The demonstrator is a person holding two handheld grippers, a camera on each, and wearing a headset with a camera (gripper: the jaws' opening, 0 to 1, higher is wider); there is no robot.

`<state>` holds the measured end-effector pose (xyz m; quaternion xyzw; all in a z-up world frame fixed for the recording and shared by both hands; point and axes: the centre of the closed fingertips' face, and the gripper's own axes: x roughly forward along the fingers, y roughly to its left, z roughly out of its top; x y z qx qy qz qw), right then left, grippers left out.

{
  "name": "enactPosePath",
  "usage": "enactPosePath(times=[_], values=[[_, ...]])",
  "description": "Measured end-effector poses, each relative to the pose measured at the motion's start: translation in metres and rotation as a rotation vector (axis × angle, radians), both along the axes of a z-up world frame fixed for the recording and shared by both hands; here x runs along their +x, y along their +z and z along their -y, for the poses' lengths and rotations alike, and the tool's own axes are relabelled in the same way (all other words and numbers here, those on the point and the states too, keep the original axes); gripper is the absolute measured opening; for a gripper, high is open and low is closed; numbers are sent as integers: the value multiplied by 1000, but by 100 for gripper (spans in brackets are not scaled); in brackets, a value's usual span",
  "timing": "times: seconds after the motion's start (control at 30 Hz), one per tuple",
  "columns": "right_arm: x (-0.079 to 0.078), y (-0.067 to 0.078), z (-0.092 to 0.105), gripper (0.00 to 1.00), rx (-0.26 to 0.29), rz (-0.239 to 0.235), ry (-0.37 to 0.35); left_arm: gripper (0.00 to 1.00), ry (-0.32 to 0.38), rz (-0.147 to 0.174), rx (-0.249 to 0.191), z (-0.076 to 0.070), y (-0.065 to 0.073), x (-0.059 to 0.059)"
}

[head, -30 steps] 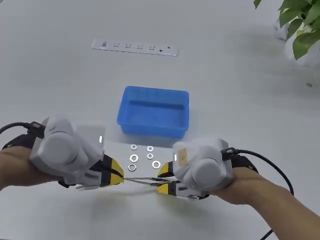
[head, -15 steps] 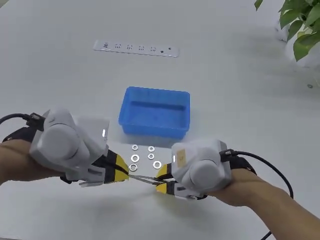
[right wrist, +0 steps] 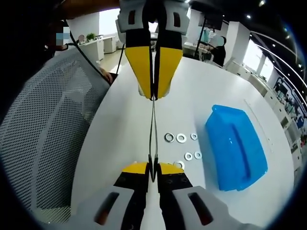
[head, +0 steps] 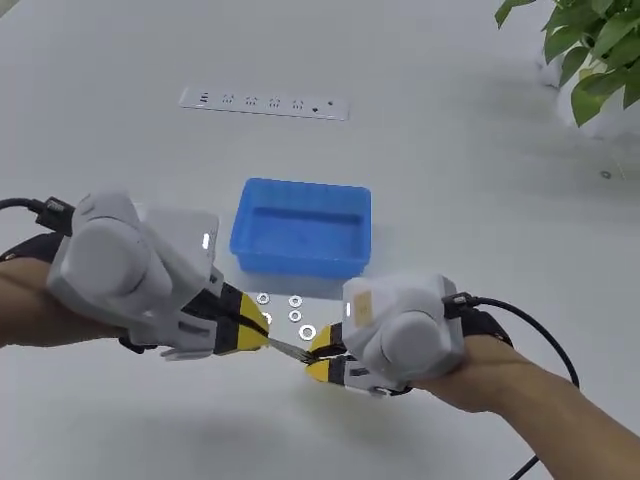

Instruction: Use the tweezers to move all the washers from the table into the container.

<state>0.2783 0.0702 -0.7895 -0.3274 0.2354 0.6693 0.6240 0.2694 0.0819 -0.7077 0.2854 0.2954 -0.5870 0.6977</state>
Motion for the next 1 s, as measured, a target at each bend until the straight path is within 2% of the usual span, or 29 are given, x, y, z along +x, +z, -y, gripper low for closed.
enactPosePath(times=[0.13, 0.4, 0.57, 1.0], values=[[-1, 2, -3, 8, 10, -5, -8, 5, -14, 11, -1, 4, 6, 1], [-4, 3, -9, 8, 37, -18, -24, 5, -26, 14, -19, 8, 10, 0], [-5, 1, -12, 8, 43, -21, -23, 5, -38, 8, -34, 14, 10, -1], [-12, -6, -10, 8, 44, -39, -25, 5, -70, -11, -40, 25, 4, -7]])
